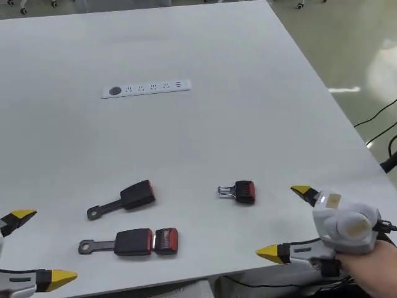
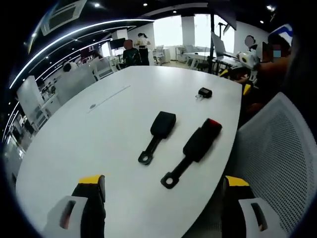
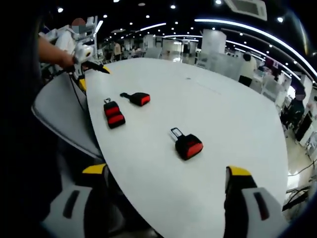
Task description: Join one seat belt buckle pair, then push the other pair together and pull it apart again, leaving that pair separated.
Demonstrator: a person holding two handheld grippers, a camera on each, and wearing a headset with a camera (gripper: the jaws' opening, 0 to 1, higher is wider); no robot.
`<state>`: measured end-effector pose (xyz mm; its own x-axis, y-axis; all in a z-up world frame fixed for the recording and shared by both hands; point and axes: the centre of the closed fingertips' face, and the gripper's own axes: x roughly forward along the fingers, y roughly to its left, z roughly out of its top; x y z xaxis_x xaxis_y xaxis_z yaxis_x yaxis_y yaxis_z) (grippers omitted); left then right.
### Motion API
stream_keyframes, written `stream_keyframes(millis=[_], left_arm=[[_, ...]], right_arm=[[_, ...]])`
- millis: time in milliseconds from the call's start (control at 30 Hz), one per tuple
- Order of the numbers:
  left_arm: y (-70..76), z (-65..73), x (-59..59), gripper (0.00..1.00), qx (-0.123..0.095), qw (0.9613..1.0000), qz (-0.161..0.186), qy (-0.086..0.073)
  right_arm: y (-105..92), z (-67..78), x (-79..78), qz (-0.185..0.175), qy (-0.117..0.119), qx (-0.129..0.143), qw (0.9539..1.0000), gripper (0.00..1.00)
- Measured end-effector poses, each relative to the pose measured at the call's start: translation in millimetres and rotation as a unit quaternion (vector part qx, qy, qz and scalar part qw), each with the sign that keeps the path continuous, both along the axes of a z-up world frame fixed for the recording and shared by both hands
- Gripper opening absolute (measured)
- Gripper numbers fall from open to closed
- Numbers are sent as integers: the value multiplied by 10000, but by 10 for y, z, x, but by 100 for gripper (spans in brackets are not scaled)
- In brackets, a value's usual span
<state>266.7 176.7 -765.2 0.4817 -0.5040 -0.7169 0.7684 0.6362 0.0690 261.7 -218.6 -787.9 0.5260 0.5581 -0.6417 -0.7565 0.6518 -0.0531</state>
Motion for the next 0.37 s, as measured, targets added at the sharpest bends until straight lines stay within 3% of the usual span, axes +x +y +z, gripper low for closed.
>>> stream_keyframes(millis=[233, 367], left_arm=[[64, 15, 1, 100, -77, 9998, 172, -31], [9, 85, 15, 100, -310, 9992, 196, -133]], right_arm=[[-58, -46, -81, 108, -23, -162, 9998, 100], [-70, 12, -40, -104, -36, 34, 9999, 98]])
